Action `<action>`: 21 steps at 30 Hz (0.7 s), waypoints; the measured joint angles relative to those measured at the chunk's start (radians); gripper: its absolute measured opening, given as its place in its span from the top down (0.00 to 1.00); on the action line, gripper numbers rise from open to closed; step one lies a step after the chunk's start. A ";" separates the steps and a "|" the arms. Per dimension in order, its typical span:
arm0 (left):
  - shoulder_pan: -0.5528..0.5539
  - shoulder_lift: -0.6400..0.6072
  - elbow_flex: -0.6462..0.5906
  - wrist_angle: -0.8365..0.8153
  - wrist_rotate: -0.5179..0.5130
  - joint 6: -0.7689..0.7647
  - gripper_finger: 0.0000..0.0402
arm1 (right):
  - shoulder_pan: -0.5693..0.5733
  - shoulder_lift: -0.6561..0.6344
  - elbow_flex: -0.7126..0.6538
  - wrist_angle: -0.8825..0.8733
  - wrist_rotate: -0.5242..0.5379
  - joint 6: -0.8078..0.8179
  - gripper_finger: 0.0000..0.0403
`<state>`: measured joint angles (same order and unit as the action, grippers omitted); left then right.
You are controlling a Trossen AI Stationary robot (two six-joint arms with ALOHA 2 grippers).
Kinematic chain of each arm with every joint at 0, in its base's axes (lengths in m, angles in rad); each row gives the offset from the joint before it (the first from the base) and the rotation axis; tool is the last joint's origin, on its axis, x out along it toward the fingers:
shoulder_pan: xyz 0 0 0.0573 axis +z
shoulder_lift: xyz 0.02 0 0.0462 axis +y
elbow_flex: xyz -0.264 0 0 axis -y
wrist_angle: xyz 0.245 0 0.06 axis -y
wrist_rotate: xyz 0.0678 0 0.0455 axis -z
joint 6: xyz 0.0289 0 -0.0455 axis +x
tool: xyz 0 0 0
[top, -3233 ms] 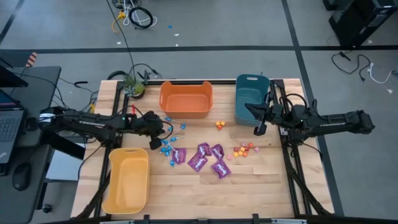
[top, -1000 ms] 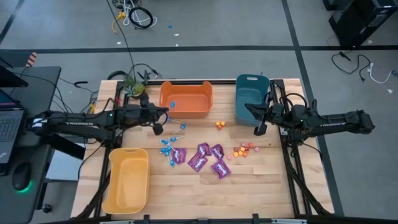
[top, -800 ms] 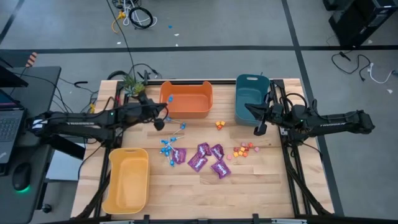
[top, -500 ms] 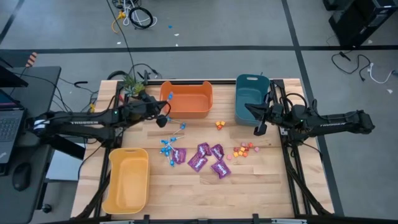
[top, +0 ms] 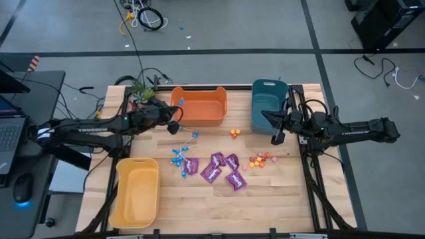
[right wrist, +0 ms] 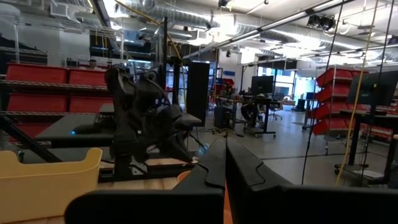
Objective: Sort candy
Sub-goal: Put the blue candy into the orange bin
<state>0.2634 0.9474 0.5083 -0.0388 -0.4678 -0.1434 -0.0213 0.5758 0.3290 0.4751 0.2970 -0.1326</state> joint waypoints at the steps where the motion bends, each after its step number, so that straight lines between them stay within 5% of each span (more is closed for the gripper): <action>1: 0.002 0.006 0.000 -0.001 0.012 0.000 1.00 | 0.000 0.000 0.000 0.000 0.000 0.000 1.00; 21: 0.050 0.051 0.000 0.029 0.062 0.031 1.00 | 0.000 0.000 0.000 -0.001 0.000 0.000 1.00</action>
<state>0.3133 0.9986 0.5083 -0.0099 -0.4053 -0.1119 -0.0212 0.5760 0.3290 0.4746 0.2970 -0.1326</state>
